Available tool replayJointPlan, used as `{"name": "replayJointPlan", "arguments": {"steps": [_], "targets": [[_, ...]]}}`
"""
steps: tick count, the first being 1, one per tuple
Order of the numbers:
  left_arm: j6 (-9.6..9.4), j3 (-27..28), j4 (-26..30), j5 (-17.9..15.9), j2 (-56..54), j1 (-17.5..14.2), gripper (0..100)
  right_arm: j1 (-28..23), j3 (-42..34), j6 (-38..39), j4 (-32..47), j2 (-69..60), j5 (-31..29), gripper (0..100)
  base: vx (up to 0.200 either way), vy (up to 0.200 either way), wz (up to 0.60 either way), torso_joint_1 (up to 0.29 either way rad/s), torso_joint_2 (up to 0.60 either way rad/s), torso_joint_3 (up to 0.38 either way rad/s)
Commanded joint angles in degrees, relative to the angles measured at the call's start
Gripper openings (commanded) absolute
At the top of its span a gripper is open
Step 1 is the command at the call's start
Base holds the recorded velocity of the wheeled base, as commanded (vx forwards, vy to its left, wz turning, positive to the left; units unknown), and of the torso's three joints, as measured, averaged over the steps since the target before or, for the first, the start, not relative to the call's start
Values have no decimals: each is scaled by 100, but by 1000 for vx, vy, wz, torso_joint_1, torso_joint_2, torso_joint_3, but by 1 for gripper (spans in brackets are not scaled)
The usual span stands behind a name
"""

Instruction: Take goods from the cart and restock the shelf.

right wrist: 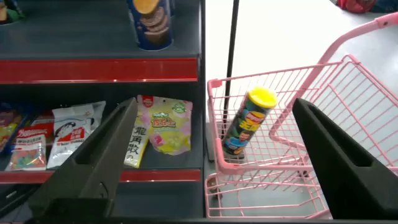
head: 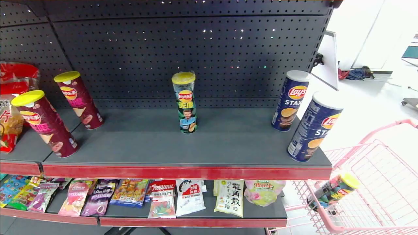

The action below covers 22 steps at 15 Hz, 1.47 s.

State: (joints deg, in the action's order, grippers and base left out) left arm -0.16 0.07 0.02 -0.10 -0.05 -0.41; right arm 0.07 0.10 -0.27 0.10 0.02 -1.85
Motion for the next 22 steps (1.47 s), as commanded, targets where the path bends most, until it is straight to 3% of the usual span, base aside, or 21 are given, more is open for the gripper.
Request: {"name": "replayJointPlan", "arguments": {"steps": [1, 10, 16, 22], "targets": [[7, 1, -2, 1, 5, -2, 100, 1, -1, 0, -1, -2, 1, 100, 0, -200, 0, -2, 7, 2], [7, 1, -2, 1, 5, -2, 100, 1, -1, 0, -1, -2, -8, 100, 0, -200, 0, 2, 4, 3], [7, 1, -2, 1, 5, -2, 100, 1, -1, -8, -1, -2, -8, 100, 0, 0, 0, 0, 0, 0], [7, 1, -2, 1, 5, -2, 100, 1, -1, 0, -1, -2, -17, 100, 0, 0, -600, 3, 2, 4]]}}
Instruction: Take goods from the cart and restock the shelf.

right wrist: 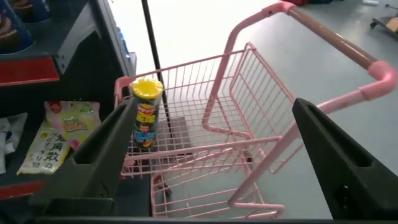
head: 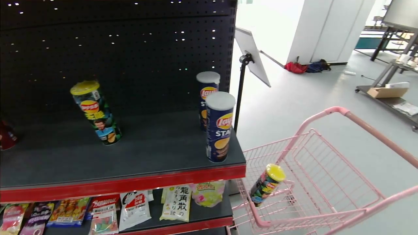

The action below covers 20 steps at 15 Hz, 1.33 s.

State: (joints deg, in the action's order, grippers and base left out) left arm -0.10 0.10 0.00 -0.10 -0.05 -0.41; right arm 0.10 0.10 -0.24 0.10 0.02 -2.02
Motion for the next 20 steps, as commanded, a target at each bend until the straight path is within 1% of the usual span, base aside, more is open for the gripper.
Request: {"name": "replayJointPlan", "arguments": {"steps": [1, 3, 10, 20], "targets": [[1, -1, 0, 1, 5, -2, 100, -1, -1, -2, -1, -2, 0, 100, 0, 0, -600, 2, 2, 7], [1, -1, 0, 1, 5, -2, 100, -1, -10, -2, -1, -2, 0, 100, 0, 0, -600, 0, 0, 5], [1, -1, 0, 1, 5, -2, 100, -1, -10, 7, -1, -2, 0, 100, 0, 0, 0, 0, 0, 0], [1, -1, 0, 1, 5, -2, 100, -1, -1, 16, -1, -2, 0, 100, 0, 0, 0, -138, 328, 188]]}}
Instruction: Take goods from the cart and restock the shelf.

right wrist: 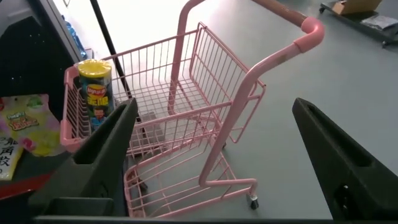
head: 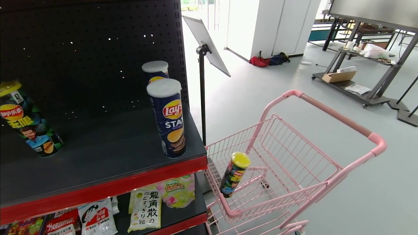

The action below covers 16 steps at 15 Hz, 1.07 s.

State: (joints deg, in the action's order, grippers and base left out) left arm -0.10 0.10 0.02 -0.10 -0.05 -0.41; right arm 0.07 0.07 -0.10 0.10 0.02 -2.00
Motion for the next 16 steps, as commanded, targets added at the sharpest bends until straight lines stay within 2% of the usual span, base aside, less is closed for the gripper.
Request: {"name": "replayJointPlan", "arguments": {"steps": [1, 9, 16], "targets": [[1, -1, -2, 1, 5, -2, 100, 1, 1, 1, -1, -2, -11, 100, 0, 0, 0, -144, 364, 217], [10, -1, -2, 10, 5, -2, 100, 1, 1, 1, -1, -2, -11, 100, 0, 0, 0, -146, 378, 228], [1, -1, -2, 19, 5, -2, 100, 1, 1, -25, -1, -2, -2, 100, 0, 0, 0, -156, 461, 295]]}}
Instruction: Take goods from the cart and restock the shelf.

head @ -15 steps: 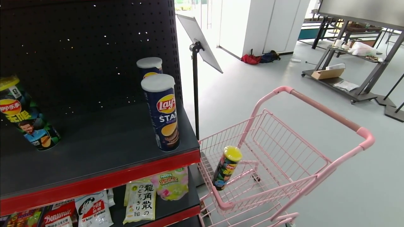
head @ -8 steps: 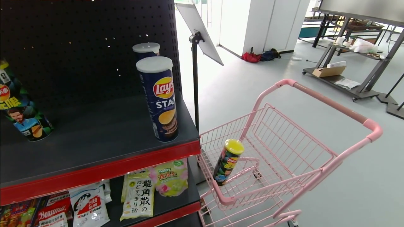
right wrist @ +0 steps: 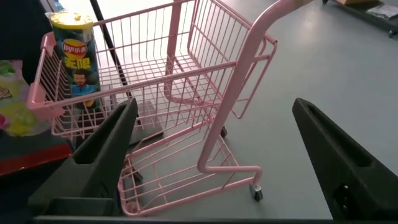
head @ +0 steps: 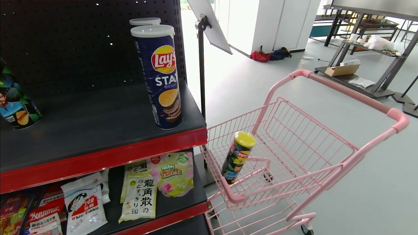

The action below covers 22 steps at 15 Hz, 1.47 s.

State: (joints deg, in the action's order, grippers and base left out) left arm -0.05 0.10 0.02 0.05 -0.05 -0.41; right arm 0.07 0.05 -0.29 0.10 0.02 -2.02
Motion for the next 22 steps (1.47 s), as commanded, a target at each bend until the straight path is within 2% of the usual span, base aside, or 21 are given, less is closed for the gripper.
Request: {"name": "replayJointPlan", "arguments": {"steps": [1, 5, 6, 7, 8, 10, 11, 15, 19, 22], "targets": [[-4, -1, -2, 4, 5, -2, 100, 1, 4, -15, -1, -2, 9, 100, 0, 0, 0, -32, 119, 76], [-4, -1, -2, -5, 5, -2, 100, 1, 39, -41, -1, -2, 27, 100, 0, 0, 0, -5, 16, 10], [-4, -1, -2, -5, 5, -2, 100, 177, 1727, 284, 34, 1465, 448, 100, 0, 0, 0, 0, 0, 0], [-4, -1, -2, -5, 5, -2, 100, 204, 2570, 768, -19, 2423, 440, 100, 0, 0, 0, 0, 0, 0], [-4, -1, -2, -5, 5, -2, 100, 432, 3607, 1102, -19, 3671, 765, 100, 0, 0, 0, 0, 0, 0], [-4, -1, -2, -5, 5, -2, 100, 889, 3511, 935, -106, 4498, 1046, 100, 0, 0, 0, 0, 0, 0], [-4, -1, -2, -5, 5, -2, 100, 1188, 3344, 1128, -766, 5359, 1072, 100, 0, 0, 0, 0, 0, 0], [-4, -1, -2, -5, 5, -2, 100, 1496, 2588, 1330, -2365, 7292, 1301, 100, 0, 0, 0, 0, 0, 0], [-4, -1, -2, -5, 5, -2, 100, 1909, 2755, 1365, -3068, 8435, 1486, 100, 0, 0, 0, 0, 0, 0], [-4, -1, -2, -5, 5, -2, 100, 2102, 2772, 1356, -3956, 9340, 1565, 100, 0, 0, 0, 0, 0, 0]]}}
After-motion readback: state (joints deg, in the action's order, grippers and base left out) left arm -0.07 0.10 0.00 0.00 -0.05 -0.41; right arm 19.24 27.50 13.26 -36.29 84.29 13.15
